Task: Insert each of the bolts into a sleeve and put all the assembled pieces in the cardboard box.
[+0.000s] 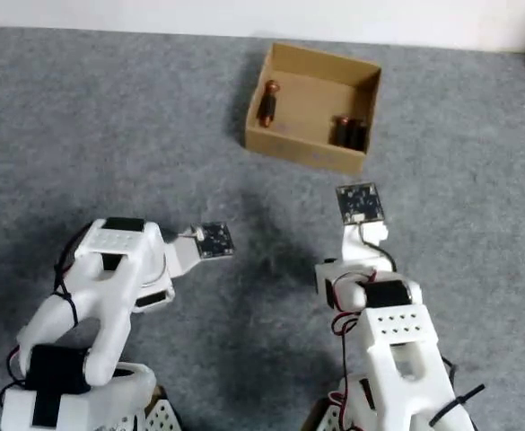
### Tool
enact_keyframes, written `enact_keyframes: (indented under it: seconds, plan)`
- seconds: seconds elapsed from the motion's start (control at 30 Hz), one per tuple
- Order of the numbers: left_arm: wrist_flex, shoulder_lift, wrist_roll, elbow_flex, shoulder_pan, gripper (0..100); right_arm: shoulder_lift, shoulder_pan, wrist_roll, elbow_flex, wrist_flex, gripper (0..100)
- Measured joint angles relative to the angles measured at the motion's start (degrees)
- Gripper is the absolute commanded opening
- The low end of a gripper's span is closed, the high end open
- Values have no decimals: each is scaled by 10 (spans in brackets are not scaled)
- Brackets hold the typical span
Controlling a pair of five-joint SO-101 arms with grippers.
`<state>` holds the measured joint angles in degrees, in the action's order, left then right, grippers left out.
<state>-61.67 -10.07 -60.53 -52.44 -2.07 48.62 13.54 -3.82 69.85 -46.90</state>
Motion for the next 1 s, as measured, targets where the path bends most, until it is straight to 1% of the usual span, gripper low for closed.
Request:
enact_keyframes:
  seconds: [0.13, 0.2, 0.23, 0.3, 0.43, 0.6, 0.7, 0.83, 0.9, 1.0]
  plan:
    - [0, 3, 82, 2, -4, 102, 0, 0, 0, 0, 0, 4]
    - [0, 4, 116, 3, -14, 50, 0, 0, 0, 0, 0, 4]
    - [0, 8, 124, 6, -18, 2, 0, 0, 0, 0, 0, 4]
    - [6, 9, 133, 8, -22, 14, 0, 0, 0, 2, 0, 4]
    - [43, 10, 137, 8, -38, 5, 0, 0, 0, 3, 0, 4]
    - [107, 10, 137, 7, -63, 5, 0, 0, 0, 4, 0, 4]
    - [148, 10, 137, 7, -76, 5, 0, 0, 0, 4, 18, 4]
    - [184, 0, 140, 8, -77, 5, 0, 0, 0, 4, 23, 4]
    - [192, -33, 161, 8, -77, 5, 0, 0, 0, 4, 23, 4]
    - [193, -111, 239, 8, -80, 5, 0, 0, 0, 4, 23, 4]
